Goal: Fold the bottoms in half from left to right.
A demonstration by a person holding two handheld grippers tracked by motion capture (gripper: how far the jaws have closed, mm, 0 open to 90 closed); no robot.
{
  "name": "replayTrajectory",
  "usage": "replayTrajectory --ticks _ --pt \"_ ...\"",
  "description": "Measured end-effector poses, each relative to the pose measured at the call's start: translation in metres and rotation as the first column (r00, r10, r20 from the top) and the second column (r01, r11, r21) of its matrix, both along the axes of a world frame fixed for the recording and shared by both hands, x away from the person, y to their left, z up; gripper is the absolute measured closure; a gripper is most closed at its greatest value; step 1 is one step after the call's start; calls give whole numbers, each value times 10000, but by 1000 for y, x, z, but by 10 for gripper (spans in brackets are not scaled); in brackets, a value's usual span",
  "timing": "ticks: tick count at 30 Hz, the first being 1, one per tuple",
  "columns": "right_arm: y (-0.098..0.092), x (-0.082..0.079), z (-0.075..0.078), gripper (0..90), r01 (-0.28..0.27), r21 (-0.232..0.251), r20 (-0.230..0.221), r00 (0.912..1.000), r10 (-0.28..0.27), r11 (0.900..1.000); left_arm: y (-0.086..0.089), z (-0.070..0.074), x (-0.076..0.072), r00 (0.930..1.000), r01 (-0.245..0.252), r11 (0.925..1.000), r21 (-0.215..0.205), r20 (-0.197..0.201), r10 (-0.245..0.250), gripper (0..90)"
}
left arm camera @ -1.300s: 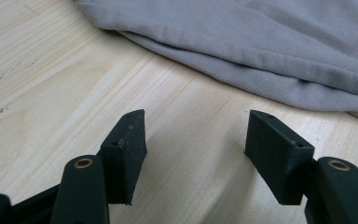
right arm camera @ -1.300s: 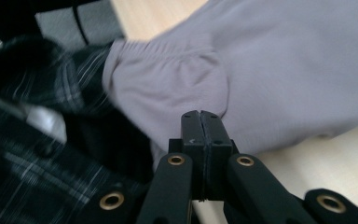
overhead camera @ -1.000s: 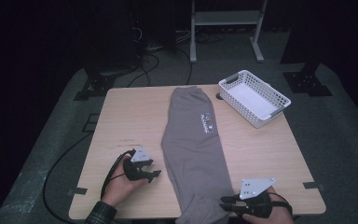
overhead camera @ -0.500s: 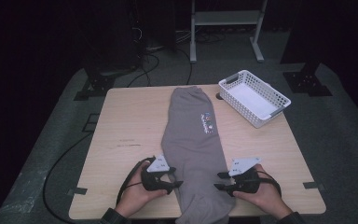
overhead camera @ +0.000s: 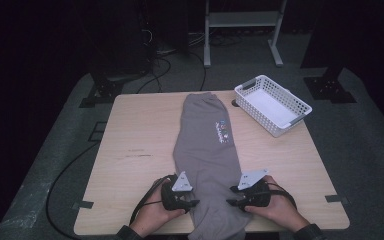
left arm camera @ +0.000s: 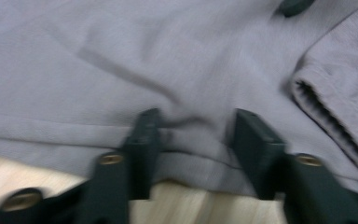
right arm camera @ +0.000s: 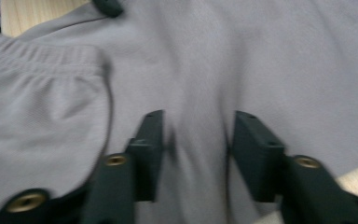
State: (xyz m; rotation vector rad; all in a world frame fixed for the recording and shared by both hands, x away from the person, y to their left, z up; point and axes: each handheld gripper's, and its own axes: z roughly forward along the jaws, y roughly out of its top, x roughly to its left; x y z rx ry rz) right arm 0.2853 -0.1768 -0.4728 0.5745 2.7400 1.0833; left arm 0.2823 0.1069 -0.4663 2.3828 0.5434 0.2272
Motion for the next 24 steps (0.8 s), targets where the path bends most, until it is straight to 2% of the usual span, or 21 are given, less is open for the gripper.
replayTrajectory --ticks 4,6,9,12,18,20,24 --pt "2 2 1 759 -9 -29 -86 10000 9 10000 3 2 6 9997 -223 9997 110 -120 225 782" --pt "4 4 2 829 -29 -66 -221 9998 28 10000 3 3 10 9993 -310 9994 167 -189 313 832" --pt "10 8 3 841 -31 -141 -223 9997 28 9999 4 4 19 9989 -451 9983 361 -69 454 838" --pt "15 16 4 842 37 -248 -193 9998 -42 9997 7 4 33 9974 -717 9968 354 -13 717 837" --pt "25 40 6 844 287 -610 126 9995 -280 9977 9 3 54 9922 -1228 9917 376 253 1219 828" --pt "27 50 6 844 393 -670 222 9990 -379 9970 10 3 61 9899 -1395 9897 327 304 1385 825" --pt "31 68 6 844 679 -684 322 9973 -658 9953 10 3 78 9854 -1642 9852 489 534 1616 823"
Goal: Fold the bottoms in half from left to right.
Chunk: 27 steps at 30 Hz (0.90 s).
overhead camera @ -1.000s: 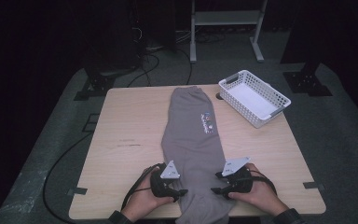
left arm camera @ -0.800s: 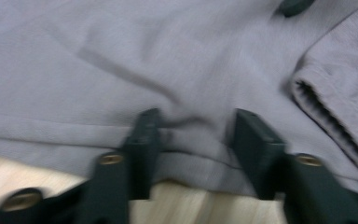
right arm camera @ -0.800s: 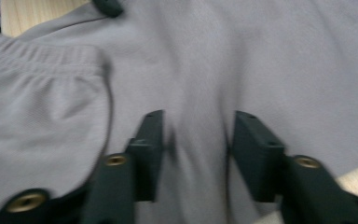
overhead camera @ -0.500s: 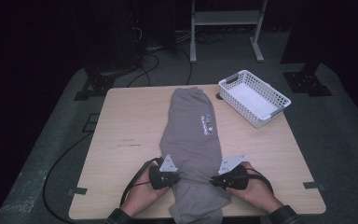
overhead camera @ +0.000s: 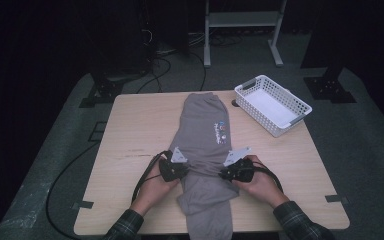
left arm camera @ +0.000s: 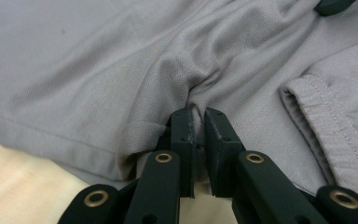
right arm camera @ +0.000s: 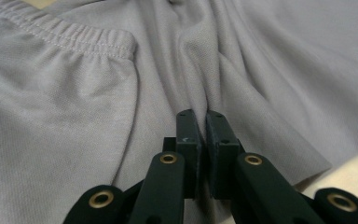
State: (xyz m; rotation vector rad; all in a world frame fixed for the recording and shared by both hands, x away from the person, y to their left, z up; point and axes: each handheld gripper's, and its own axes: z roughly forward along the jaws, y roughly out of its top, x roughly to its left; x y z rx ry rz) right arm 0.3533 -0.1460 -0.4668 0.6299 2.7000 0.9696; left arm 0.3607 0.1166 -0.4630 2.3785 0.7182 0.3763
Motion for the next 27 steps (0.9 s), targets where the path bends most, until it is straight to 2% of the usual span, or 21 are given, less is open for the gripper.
replayTrajectory --ticks 6,9,14,16,19,21,24,27 --pt "7 29 -1 844 609 149 96 9981 -610 9980 3 -1 28 9982 -495 9987 86 350 492 813" --pt "9 43 -2 843 884 311 135 9960 -888 9956 4 -2 41 9962 -694 9976 -3 535 693 805" --pt "10 58 -3 839 1107 456 158 9936 -1115 9928 4 -4 53 9923 -937 9956 -30 807 936 790" --pt "10 59 -3 819 1144 465 210 9931 -1155 9923 3 -4 53 9915 -1013 9948 -63 815 1015 772" --pt "9 57 0 695 1320 305 213 9909 -1327 9908 5 -1 51 9940 -1046 9933 -499 267 1060 678" --pt "5 54 6 671 1385 616 244 9898 -1403 9884 6 3 47 9948 -994 9881 -1175 121 1015 646" --pt "1 48 17 660 1320 1157 271 9903 -1359 9845 9 14 36 9970 -710 9867 -1461 199 747 603" --pt "2 40 24 655 1003 1533 237 9942 -1052 9831 13 23 27 9978 -546 9829 -1758 268 602 582"
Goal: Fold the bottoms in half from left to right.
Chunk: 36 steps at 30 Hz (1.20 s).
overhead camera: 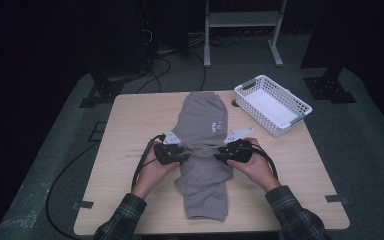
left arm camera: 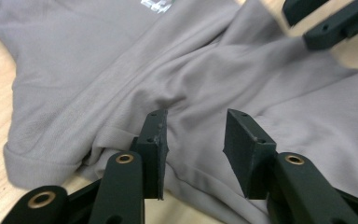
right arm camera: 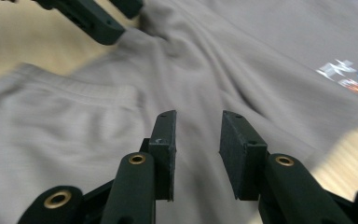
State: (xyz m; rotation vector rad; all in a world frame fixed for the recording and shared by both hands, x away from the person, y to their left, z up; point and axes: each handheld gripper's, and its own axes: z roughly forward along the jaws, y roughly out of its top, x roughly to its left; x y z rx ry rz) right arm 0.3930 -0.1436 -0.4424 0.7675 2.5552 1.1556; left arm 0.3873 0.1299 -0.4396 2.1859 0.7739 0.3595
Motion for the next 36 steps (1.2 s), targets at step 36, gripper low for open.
replayTrajectory --ticks 36 --pt "44 -1 -12 852 -1465 732 -590 9868 1509 9865 24 -9 -56 9973 650 9977 -187 -341 -656 406"
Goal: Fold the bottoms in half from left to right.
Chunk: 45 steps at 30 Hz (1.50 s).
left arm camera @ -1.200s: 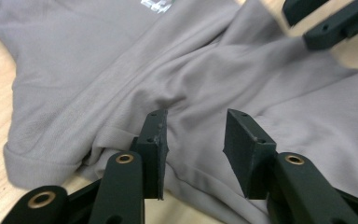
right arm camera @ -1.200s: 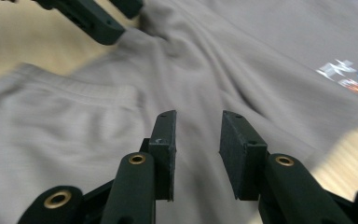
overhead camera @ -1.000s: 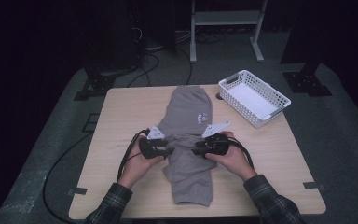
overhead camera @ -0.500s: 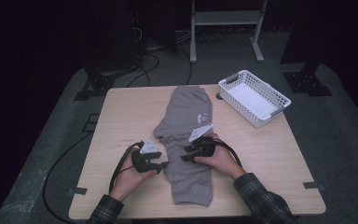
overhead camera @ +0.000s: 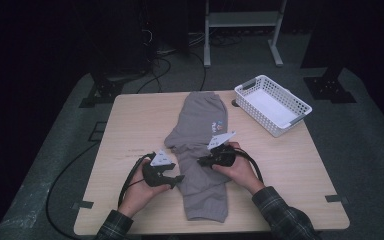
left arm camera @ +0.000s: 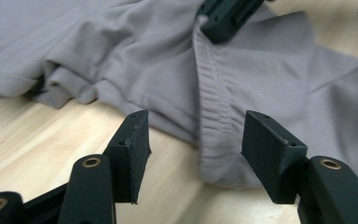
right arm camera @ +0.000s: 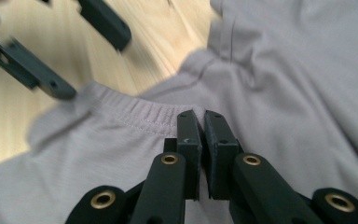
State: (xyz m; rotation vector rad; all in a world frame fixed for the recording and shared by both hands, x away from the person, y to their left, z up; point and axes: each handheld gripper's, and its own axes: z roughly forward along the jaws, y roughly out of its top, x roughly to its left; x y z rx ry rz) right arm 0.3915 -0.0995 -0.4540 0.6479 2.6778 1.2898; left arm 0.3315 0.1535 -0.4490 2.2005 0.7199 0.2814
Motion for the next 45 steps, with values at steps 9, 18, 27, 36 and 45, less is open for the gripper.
replayTrajectory --ticks 9,18,27,36,45 --pt "-20 -19 34 852 -158 1042 567 9983 99 9944 -6 -1 0 9986 516 9974 -512 -95 -522 381" --pt "-35 -38 48 852 -616 1228 790 9955 521 9905 -5 8 -3 9959 889 9932 -749 -116 -900 735" --pt "-50 -75 52 852 -1459 940 774 9873 1389 9848 -14 23 -25 9726 2199 9753 199 734 -2208 748" --pt "-66 -114 34 848 -2041 237 246 9788 2036 9787 -32 14 -61 9322 3588 9294 870 173 -3615 740" --pt "-65 -143 4 824 -2588 -1297 -167 9658 2588 9572 -44 -5 -76 8930 4500 8799 1524 -768 -4434 720"
